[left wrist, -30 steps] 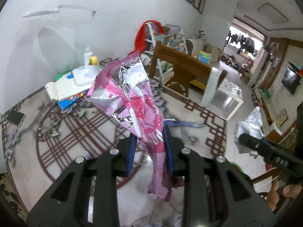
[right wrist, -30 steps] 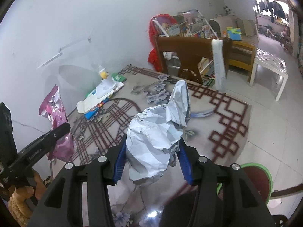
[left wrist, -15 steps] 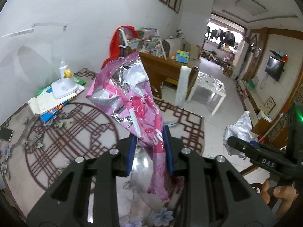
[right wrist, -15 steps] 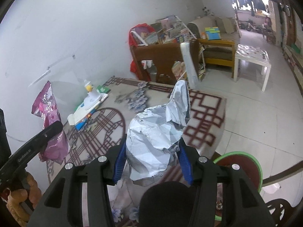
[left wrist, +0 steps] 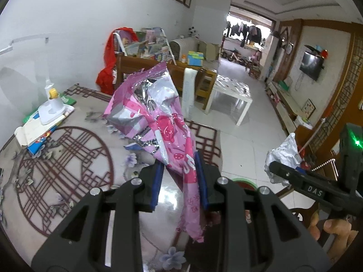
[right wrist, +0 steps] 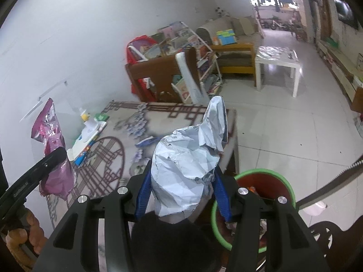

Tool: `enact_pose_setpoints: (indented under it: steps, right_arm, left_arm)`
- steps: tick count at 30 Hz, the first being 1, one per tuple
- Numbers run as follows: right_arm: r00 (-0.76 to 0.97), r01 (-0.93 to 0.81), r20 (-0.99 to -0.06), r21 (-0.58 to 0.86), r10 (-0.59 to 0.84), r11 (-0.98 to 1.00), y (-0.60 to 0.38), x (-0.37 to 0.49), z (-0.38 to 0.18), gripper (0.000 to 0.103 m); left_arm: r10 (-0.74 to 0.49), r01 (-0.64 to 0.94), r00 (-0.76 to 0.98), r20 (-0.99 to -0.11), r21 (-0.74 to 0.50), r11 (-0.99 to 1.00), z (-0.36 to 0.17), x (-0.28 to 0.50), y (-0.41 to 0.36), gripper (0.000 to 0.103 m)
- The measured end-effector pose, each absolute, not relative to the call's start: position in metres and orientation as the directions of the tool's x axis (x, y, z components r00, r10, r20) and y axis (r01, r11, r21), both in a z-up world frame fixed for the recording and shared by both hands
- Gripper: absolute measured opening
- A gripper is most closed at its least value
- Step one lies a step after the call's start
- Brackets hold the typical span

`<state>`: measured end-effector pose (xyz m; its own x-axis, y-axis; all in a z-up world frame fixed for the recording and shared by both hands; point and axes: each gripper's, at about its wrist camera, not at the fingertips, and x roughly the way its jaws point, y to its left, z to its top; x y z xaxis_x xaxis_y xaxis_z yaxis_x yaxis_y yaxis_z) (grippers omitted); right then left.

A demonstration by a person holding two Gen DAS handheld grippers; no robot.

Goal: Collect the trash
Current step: 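Carry the pink wrapper and silver foil paper over the red bin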

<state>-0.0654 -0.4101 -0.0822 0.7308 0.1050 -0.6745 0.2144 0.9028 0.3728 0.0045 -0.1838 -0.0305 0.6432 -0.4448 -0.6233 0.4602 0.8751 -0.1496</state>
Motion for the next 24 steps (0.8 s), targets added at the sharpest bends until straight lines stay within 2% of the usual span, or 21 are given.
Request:
enact_pose_setpoints:
  steps: [8, 24]
  right_arm:
    - [0.718, 0.284, -0.694, 0.369, 0.059, 0.885, -0.439, -0.085, -0.091, 0.049]
    - [0.58, 0.473, -0.814, 0.346, 0.009, 0.81, -0.489, -0.108, -0.14, 0.049]
  left_arm:
    - [-0.495, 0.533, 0.576, -0.651, -0.161, 0.831, -0.042, -0.001, -0.218, 0.027]
    - [-0.582, 0.686, 0.371, -0.723, -0.21, 0.697, -0.081, -0.009, -0.308, 0.027]
